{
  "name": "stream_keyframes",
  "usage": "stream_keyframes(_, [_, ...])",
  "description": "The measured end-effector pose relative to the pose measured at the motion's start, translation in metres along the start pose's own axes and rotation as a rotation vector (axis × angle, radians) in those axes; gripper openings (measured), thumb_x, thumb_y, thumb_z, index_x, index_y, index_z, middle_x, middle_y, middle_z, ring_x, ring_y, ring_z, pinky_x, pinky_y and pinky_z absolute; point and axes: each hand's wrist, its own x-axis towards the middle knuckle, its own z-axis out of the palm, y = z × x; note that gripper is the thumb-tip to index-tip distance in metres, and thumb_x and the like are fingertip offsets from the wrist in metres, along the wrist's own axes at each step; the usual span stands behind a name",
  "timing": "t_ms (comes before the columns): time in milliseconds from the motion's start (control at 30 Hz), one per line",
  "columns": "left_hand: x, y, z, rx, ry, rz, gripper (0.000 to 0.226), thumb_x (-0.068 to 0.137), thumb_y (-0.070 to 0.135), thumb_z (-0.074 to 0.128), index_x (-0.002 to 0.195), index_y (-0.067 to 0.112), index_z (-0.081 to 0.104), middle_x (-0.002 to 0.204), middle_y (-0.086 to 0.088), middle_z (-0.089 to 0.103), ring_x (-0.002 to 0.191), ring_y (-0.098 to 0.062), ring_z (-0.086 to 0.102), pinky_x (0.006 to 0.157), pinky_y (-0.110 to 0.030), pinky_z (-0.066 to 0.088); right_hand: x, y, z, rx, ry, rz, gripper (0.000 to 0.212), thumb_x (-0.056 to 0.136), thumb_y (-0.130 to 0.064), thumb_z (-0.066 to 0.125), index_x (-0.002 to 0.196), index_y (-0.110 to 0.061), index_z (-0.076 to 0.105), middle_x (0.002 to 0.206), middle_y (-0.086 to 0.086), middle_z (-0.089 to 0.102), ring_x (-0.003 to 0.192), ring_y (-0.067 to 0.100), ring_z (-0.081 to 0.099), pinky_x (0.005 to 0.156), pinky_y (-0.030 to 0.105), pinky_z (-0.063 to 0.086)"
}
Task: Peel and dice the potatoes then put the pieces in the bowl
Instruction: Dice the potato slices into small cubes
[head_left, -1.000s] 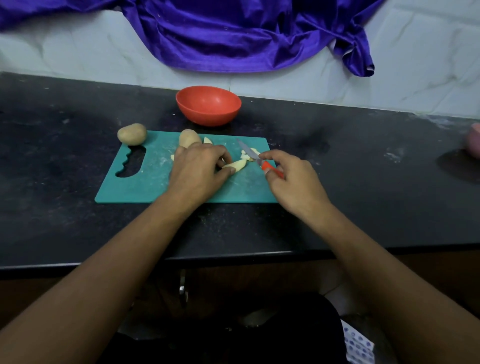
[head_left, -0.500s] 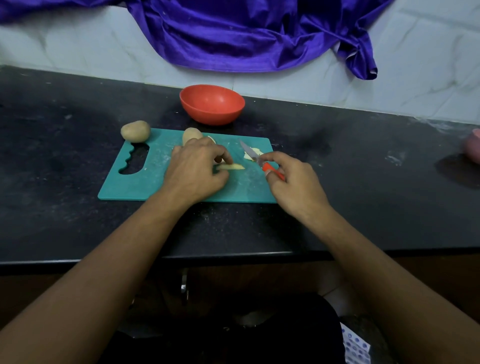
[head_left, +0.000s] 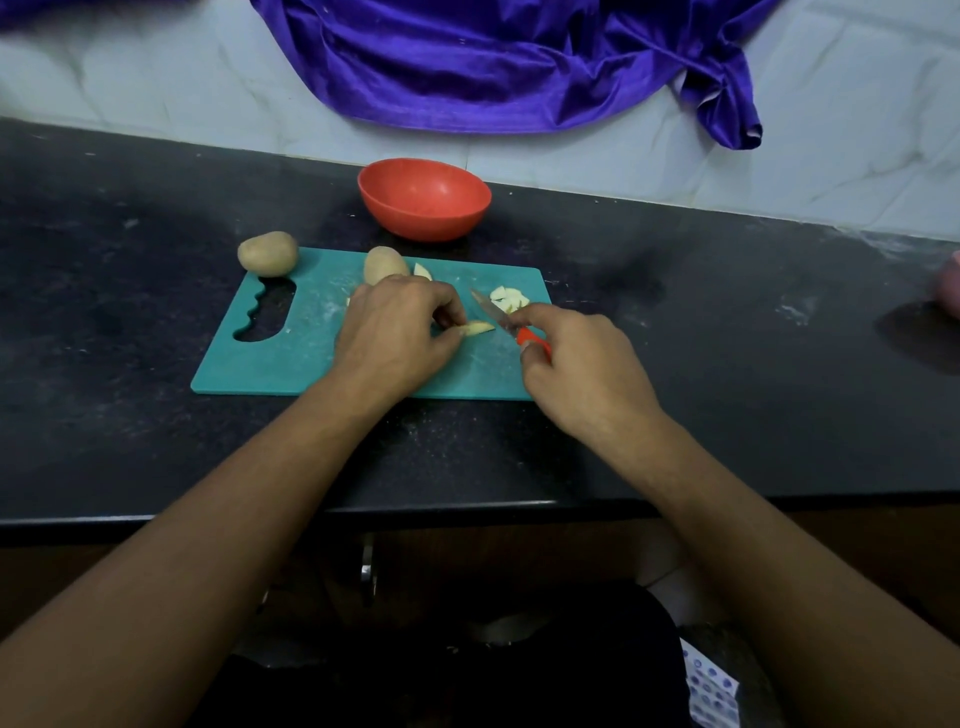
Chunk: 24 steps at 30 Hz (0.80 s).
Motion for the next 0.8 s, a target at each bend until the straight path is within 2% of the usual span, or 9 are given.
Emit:
stream_keyframes(67, [0.0,0.0,0.001,-0.017,-0.001,-0.011,0.006,0.086,0.032,0.076,0.09,0.027,0.076,0.088,0.011,0.072,0.089,-0.016,0.064,0.082,-0.045,0.054,0.0,-0.003,-0.002,-0.023,0.0,-0.013,0.039,0.097,-0.021,0.053,0.131,-0.033,0.067,0.075,-0.007,0.057,0.058,0.009,0.049,0.056,0.029,0.037])
stream_keyframes(167, [0.001,0.0,0.001,-0.03,-0.016,-0.034,0.004,0.086,0.031,0.077,0.089,0.029,0.076,0.089,0.01,0.07,0.089,-0.016,0.063,0.08,-0.043,0.054,0.001,-0.008,-0.005,-0.081,-0.03,-0.025,0.035,0.097,-0.019,0.052,0.126,-0.027,0.07,0.09,0.004,0.069,0.069,0.021,0.052,0.065,0.033,0.044])
stream_keyframes(300, [0.002,-0.002,0.001,-0.035,-0.03,-0.053,0.002,0.085,0.032,0.076,0.087,0.031,0.075,0.091,0.009,0.071,0.091,-0.019,0.064,0.079,-0.041,0.054,0.009,-0.014,-0.004,-0.128,-0.078,-0.005,0.035,0.095,-0.017,0.052,0.122,-0.026,0.071,0.084,0.002,0.059,0.073,0.023,0.047,0.065,0.031,0.039])
stream_keyframes(433, [0.002,-0.001,0.0,-0.034,-0.035,-0.07,0.005,0.086,0.036,0.076,0.087,0.031,0.076,0.089,0.009,0.07,0.09,-0.019,0.064,0.078,-0.04,0.054,0.01,-0.017,0.004,-0.168,-0.087,-0.033,0.041,0.097,-0.018,0.05,0.133,-0.028,0.066,0.101,0.007,0.069,0.078,0.026,0.054,0.066,0.032,0.041])
stream_keyframes(567, [0.002,-0.001,0.0,-0.032,-0.029,-0.101,0.006,0.086,0.036,0.076,0.09,0.031,0.078,0.079,0.014,0.062,0.087,-0.019,0.065,0.079,-0.039,0.054,-0.006,-0.01,0.012,-0.279,-0.062,-0.117,0.047,0.103,-0.024,0.045,0.15,-0.028,0.05,0.095,0.004,0.067,0.078,0.024,0.059,0.062,0.035,0.042])
stream_keyframes(667, [0.001,0.001,-0.001,-0.027,-0.025,-0.112,0.006,0.086,0.036,0.076,0.09,0.032,0.078,0.083,0.012,0.067,0.088,-0.018,0.065,0.079,-0.039,0.054,-0.01,-0.005,0.014,-0.323,-0.085,-0.154,0.051,0.105,-0.026,0.043,0.156,-0.029,0.04,0.087,0.0,0.06,0.073,0.02,0.058,0.06,0.035,0.045])
stream_keyframes(800, [0.0,0.002,-0.001,-0.026,-0.024,-0.117,0.006,0.086,0.035,0.076,0.09,0.032,0.077,0.088,0.011,0.071,0.09,-0.019,0.066,0.081,-0.04,0.055,-0.006,0.003,0.011,-0.309,-0.064,-0.109,0.052,0.103,-0.024,0.044,0.155,-0.033,0.043,0.094,0.004,0.067,0.072,0.022,0.054,0.062,0.034,0.041])
